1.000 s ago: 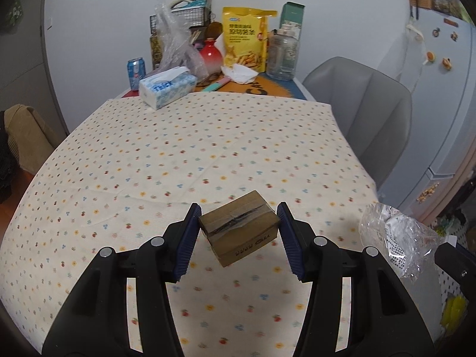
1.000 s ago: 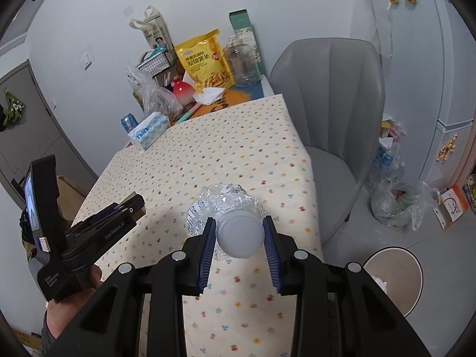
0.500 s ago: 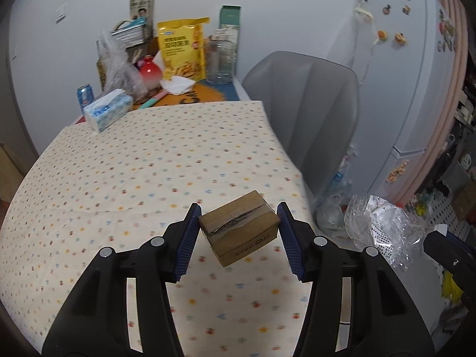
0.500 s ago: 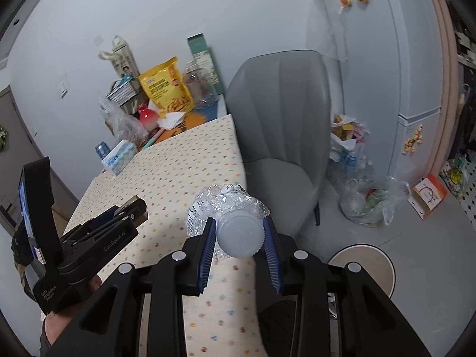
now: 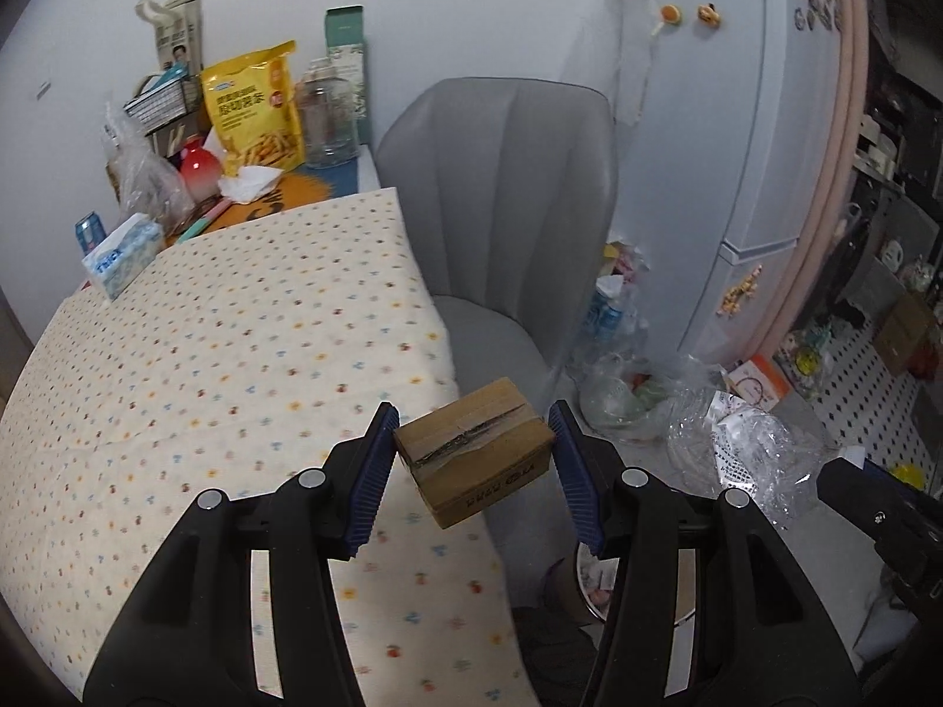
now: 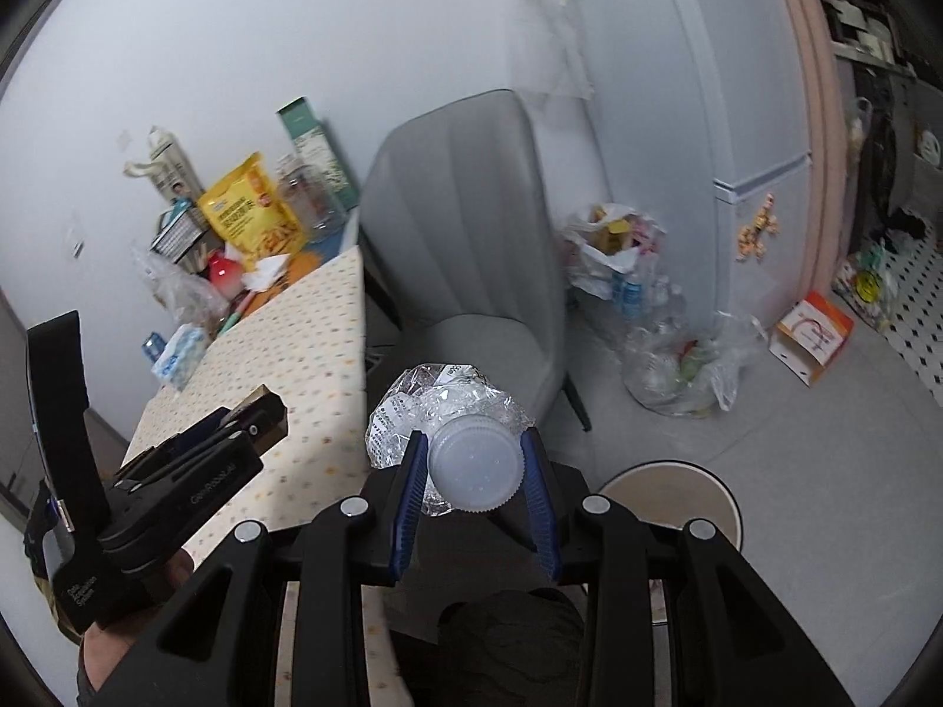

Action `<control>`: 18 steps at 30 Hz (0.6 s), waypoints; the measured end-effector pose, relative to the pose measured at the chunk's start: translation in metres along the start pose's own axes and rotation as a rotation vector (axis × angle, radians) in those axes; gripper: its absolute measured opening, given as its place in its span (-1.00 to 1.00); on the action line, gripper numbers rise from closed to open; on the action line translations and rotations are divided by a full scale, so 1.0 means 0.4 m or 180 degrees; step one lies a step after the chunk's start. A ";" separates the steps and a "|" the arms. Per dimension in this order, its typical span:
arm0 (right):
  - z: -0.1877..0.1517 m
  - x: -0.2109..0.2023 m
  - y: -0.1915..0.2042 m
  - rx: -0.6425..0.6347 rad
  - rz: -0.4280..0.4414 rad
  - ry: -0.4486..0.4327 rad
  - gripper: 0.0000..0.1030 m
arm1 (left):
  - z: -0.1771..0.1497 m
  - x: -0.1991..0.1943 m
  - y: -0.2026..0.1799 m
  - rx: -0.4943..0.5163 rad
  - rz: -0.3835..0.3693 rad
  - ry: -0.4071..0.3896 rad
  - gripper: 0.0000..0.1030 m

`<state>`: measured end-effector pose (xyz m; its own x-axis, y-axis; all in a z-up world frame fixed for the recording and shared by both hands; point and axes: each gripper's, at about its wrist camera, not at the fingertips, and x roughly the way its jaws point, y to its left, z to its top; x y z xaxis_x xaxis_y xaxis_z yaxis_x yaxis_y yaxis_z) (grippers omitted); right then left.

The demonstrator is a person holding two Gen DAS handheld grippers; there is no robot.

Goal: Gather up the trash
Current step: 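Carry the wrapper and cardboard box with both tools over the beige bin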

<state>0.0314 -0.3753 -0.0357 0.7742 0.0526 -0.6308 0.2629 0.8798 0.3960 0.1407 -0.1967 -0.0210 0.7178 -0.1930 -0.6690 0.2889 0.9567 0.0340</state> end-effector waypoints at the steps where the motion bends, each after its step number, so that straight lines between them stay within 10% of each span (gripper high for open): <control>1: -0.001 0.000 -0.019 0.0042 -0.0022 -0.0003 -0.38 | -0.001 0.005 -0.011 0.0018 -0.0012 0.0015 0.03; 18: 0.009 0.060 -0.199 0.0386 -0.0216 0.0071 -0.38 | -0.005 0.117 -0.175 0.0322 -0.0160 0.0231 0.03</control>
<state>0.0313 -0.4459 -0.0800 0.7396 0.0065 -0.6730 0.3829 0.8182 0.4288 0.1527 -0.2724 -0.0561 0.6542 -0.2205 -0.7235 0.3886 0.9187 0.0713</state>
